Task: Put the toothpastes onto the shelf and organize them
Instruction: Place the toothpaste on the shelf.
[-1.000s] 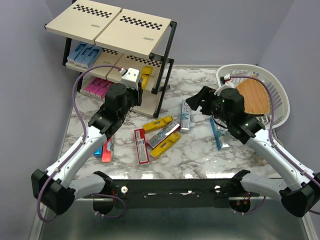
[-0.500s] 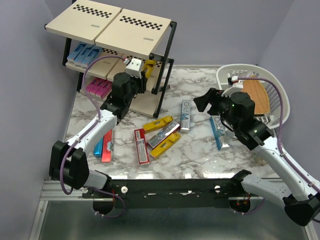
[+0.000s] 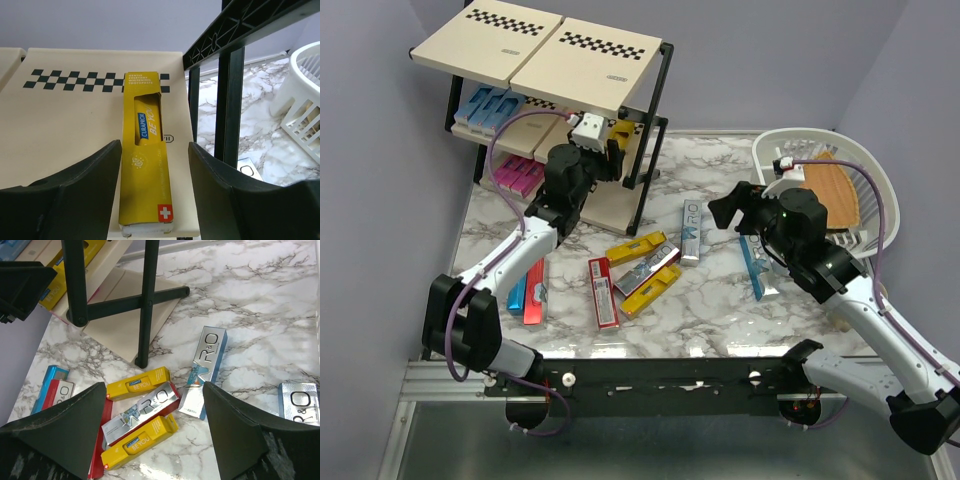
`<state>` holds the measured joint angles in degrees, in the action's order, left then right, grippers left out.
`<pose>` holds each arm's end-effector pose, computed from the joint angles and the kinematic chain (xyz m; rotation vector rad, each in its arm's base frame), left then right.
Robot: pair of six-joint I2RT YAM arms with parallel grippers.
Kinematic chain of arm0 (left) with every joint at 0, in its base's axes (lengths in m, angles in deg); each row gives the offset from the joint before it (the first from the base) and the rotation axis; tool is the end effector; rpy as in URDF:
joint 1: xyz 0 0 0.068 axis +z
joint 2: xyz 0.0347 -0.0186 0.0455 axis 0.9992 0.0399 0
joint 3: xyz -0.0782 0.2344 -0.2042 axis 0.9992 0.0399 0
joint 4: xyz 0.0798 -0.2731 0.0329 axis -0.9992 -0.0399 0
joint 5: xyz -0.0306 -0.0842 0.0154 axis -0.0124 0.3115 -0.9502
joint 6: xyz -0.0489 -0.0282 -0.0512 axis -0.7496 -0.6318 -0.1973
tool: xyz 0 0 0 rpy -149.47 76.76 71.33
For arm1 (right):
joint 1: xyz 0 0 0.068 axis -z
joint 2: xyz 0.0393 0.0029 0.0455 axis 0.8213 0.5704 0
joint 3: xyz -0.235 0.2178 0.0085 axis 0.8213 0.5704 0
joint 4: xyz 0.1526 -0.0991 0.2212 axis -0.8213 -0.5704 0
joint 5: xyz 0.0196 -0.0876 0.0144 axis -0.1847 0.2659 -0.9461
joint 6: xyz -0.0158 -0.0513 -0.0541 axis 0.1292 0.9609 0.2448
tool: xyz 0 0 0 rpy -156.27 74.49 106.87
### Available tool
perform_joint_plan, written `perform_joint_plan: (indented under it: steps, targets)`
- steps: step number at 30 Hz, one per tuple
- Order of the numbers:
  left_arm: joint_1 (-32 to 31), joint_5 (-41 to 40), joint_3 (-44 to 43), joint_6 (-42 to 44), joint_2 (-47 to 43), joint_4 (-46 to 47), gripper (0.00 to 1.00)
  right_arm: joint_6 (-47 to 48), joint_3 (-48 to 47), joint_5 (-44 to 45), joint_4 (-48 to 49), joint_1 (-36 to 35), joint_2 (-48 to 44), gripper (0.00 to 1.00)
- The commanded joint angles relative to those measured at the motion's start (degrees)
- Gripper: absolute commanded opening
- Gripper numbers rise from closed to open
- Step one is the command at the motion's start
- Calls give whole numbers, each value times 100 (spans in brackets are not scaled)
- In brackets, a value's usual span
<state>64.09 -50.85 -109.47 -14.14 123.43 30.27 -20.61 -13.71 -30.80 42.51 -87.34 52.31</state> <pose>0.3616 -0.1580 0.3849 0.2366 1.6009 -0.4083 0.2075 0.1171 0.3986 0.0401 1.8645 0.5606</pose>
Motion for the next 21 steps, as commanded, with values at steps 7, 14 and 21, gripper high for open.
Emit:
perform_joint_plan:
  steps: [7, 14, 21]
  targets:
    - [24, -225, 973, -69, -687, 849, 68, 119, 75, 48, -43, 65, 1, 86]
    - [15, -129, 1088, 20, -661, 929, 63, 128, 101, 22, -69, 65, -8, 86]
    - [15, 151, 1027, 37, -502, 1025, 51, 145, 128, 31, -69, 65, -43, 86]
